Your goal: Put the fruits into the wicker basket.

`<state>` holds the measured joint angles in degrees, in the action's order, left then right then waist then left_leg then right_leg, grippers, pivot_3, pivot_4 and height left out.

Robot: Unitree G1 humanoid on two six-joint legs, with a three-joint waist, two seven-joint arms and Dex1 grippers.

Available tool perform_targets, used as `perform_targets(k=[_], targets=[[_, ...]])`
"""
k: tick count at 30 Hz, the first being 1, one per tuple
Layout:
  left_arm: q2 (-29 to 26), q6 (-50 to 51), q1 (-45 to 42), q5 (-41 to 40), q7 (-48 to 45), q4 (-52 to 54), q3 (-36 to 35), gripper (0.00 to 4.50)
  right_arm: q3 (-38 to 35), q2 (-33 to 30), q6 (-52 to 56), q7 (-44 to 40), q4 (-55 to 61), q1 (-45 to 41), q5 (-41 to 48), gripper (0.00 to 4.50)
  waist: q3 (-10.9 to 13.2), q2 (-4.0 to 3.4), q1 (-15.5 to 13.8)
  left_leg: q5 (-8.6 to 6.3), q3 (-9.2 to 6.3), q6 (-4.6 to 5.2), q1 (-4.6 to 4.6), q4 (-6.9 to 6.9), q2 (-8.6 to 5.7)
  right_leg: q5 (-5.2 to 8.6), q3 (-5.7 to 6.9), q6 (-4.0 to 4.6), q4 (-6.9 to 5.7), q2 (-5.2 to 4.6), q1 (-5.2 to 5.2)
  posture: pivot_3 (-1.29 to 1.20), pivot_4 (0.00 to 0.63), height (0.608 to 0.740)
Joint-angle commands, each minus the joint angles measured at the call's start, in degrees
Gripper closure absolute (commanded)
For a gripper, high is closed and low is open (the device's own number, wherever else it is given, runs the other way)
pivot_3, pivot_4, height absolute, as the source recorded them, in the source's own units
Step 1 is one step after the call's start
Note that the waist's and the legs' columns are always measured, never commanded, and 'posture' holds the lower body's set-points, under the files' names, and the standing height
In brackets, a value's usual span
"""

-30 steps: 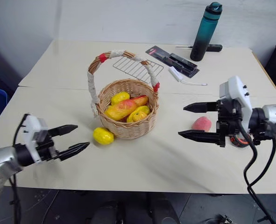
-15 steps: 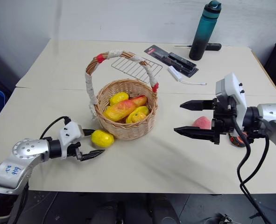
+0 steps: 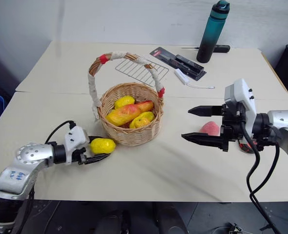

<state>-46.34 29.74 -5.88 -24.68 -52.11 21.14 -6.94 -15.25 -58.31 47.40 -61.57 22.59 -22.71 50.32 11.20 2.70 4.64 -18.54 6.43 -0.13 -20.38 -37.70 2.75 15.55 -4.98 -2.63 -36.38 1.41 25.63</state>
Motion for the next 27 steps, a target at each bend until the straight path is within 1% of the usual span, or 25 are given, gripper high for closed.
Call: perform_targets(k=[1, 3, 5, 6, 8, 10, 12, 14, 15, 17, 18, 20, 21, 24, 27], targets=[[-1.3, 8.0, 0.2, -11.9, 0.3, 9.8, -8.1, 1.46, -1.5, 0.1, -0.9, 0.4, 1.8, 0.3, 0.7, 0.0, 0.0, 0.0, 0.0, 0.0, -0.01, 0.0, 0.02, -0.02, 0.0, 0.0, 0.01, 0.0, -0.02, 0.0, -0.01, 0.0, 0.15, 0.74], [-1.5, 13.5, -2.4, -19.4, 3.6, 14.0, -11.3, 1.46, -1.8, 0.5, -0.9, 0.8, 2.2, 0.4, 1.3, 0.0, 0.0, 0.0, -0.1, 0.0, -0.02, -0.01, 0.02, -0.08, -0.02, 0.0, 0.01, 0.0, -0.08, 0.0, -0.02, 0.0, 0.15, 0.74], [-1.2, 18.4, -7.7, -23.5, 9.0, 15.9, -11.3, 1.46, -2.0, 0.9, -0.8, 1.2, 2.5, 0.3, 1.9, 0.0, 0.0, 0.02, -0.5, 0.01, -0.06, -0.01, 0.02, -0.23, -0.04, 0.0, 0.01, -0.01, -0.15, 0.0, -0.05, 0.0, 0.15, 0.74], [-0.5, 21.4, -11.8, -23.1, 13.0, 15.6, -9.3, 1.46, -2.0, 1.0, -0.7, 1.4, 2.5, 0.2, 2.1, 0.0, 0.0, 0.01, -0.7, 0.01, -0.11, -0.01, -0.01, -0.32, -0.05, -0.01, 0.02, -0.03, -0.17, 0.01, -0.07, 0.0, 0.15, 0.74], [2.4, 26.7, -20.3, -18.8, 22.0, 12.5, -3.8, 1.46, -1.5, 1.3, -0.8, 1.9, 2.5, -0.2, 2.0, 0.0, 0.0, 0.01, -1.2, 0.06, -0.11, 0.02, 0.02, -0.39, -0.12, -0.04, -0.01, -0.09, -0.16, 0.02, -0.16, 0.0, 0.15, 0.74], [5.4, 30.4, -25.9, -14.5, 28.8, 9.9, 0.7, 1.46, -1.2, 1.7, -1.0, 2.2, 2.6, -0.2, 1.8, 0.0, 0.0, 0.01, -1.4, 0.2, -0.11, 0.11, 0.05, -0.44, -0.23, -0.13, -0.09, -0.25, -0.1, 0.02, -0.25, 0.0, 0.15, 0.74], [7.3, 31.4, -28.9, -11.0, 32.0, 8.7, 4.8, 1.46, -0.8, 1.9, -1.6, 2.4, 2.9, 0.2, 1.0, 0.0, 0.0, 0.01, -1.3, 0.25, -0.03, 0.15, 0.05, -0.43, -0.29, -0.2, -0.24, -0.35, -0.07, 0.0, -0.25, 0.0, 0.15, 0.74], [9.4, 32.5, -30.1, -9.5, 34.3, 7.0, 5.8, 1.46, -0.9, 2.0, -1.8, 2.6, 3.3, 0.8, 0.7, 0.0, 0.0, 0.01, -1.0, 0.24, 0.07, 0.14, 0.06, -0.38, -0.25, -0.21, -0.29, -0.35, -0.1, 0.01, -0.21, 0.0, 0.15, 0.74], [9.6, 32.0, -30.1, -8.6, 34.5, 6.6, 6.3, 1.46, -1.0, 2.0, -1.8, 2.6, 3.5, 1.0, 0.8, 0.0, 0.0, 0.01, -0.9, 0.23, 0.09, 0.11, 0.05, -0.38, -0.22, -0.21, -0.28, -0.35, -0.15, 0.02, -0.16, 0.0, 0.15, 0.74], [10.2, 31.1, -29.6, -8.2, 33.9, 6.1, 6.4, 0.77, -1.4, 2.0, -1.6, 2.9, 4.0, 1.4, 1.2, 0.0, 0.0, 0.01, -0.9, 0.2, 0.09, 0.02, 0.05, -0.35, -0.16, -0.22, -0.25, -0.28, -0.28, 0.06, -0.06, 0.0, 0.15, 0.74], [10.4, 30.5, -29.2, -8.4, 33.1, 5.9, 5.9, 0.6, -1.6, 1.9, -1.6, 3.1, 4.2, 1.7, 1.3, 0.0, 0.0, 0.01, -1.0, 0.21, 0.09, -0.06, 0.06, -0.34, -0.13, -0.17, -0.23, -0.19, -0.35, 0.07, -0.02, 0.0, 0.15, 0.74], [10.6, 29.8, -28.7, -9.1, 32.0, 5.5, 4.3, 0.02, -2.1, 1.7, -1.5, 3.3, 4.5, 2.3, 1.4, 0.0, 0.0, 0.01, -1.2, 0.32, 0.08, -0.34, 0.05, -0.33, -0.08, -0.08, -0.18, -0.05, -0.42, 0.09, 0.03, 0.0, 0.15, 0.74], [10.2, 29.2, -28.5, -9.7, 30.8, 5.5, 3.3, 0.01, -2.4, 1.6, -1.4, 3.6, 4.6, 2.7, 1.4, 0.0, 0.0, 0.01, -1.3, 0.4, 0.07, -0.49, 0.06, -0.31, -0.08, -0.05, -0.16, 0.0, -0.44, 0.09, 0.04, 0.0, 0.15, 0.74], [8.5, 28.0, -27.5, -13.2, 25.4, 6.9, -0.2, 0.01, -3.7, 1.3, -1.1, 4.4, 4.7, 4.2, 1.4, 0.0, 0.0, 0.01, -1.3, 0.41, 0.06, -0.51, 0.05, -0.31, -0.08, -0.03, -0.15, 0.02, -0.45, 0.09, 0.04, 0.0, 0.15, 0.74], [5.5, 25.9, -25.8, -17.5, 18.4, 9.4, -4.1, 0.01, -6.1, 0.8, -1.1, 5.1, 5.1, 7.6, 0.6, 0.0, 0.0, 0.02, -1.4, 0.42, 0.05, -0.51, 0.05, -0.32, -0.09, -0.03, -0.15, 0.02, -0.44, 0.08, 0.03, 0.0, 0.15, 0.74]])
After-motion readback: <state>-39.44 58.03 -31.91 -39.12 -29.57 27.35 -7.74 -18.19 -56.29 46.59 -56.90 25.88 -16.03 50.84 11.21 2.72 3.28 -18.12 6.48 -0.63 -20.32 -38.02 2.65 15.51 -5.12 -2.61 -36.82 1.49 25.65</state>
